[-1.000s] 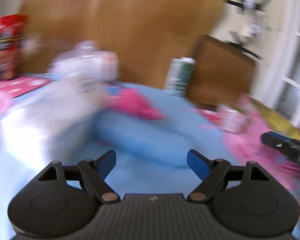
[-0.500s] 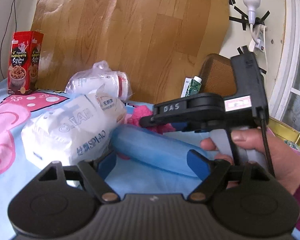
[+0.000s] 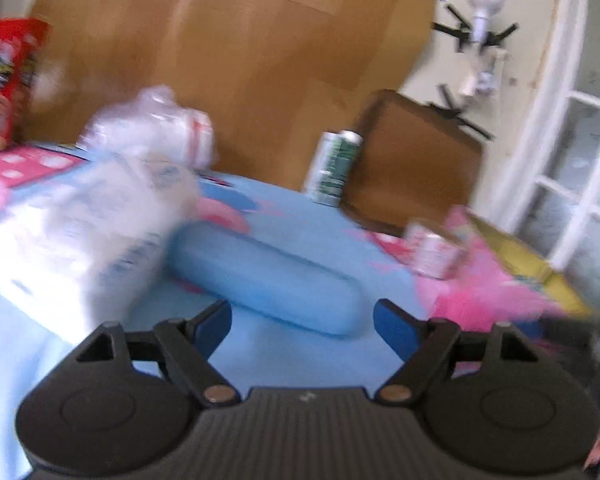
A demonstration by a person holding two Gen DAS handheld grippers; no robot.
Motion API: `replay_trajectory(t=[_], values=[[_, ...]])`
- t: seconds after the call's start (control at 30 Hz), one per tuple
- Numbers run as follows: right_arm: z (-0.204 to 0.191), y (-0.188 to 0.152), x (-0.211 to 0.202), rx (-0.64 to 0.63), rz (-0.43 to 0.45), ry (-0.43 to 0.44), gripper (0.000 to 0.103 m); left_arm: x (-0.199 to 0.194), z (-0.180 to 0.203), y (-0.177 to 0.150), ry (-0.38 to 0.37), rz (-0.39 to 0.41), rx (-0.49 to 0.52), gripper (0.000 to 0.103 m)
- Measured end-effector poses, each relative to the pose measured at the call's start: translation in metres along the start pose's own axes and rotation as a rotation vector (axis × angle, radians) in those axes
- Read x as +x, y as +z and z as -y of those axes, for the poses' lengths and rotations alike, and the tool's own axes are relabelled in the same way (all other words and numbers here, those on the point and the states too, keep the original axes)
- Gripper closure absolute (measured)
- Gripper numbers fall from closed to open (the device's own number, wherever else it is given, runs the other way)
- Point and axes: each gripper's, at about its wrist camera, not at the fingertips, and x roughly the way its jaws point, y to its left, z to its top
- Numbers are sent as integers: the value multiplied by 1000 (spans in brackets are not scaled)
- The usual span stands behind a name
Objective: Organize soft objects
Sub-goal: 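Reach the right tool to the pink fuzzy cloth and grasp it, then carry the pink fuzzy cloth into the pink tin and release it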
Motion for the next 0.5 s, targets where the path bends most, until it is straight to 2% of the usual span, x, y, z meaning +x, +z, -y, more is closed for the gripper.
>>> replay_trajectory(t=[0.07,0.17,0.23,0.3,0.47,0.5], values=[[-8,-19,-19,-32,-13,19,58,3,15,0,-112,-23,-16,25],[-17,-34,-30,-35,-6,31,55,11,47,-7,-181,-71,55,29],[-21,-39,-27,-34,11,16,53,18,65,-13,-183,-111,124,38],[-21,-40,-21,-19,9,16,51,28,76,-20,-155,-164,163,40],[-10,-49,-17,68,-46,56,49,40,74,-29,-197,-216,76,44],[-10,-50,-19,76,-43,63,49,43,76,-29,-202,-227,70,48]])
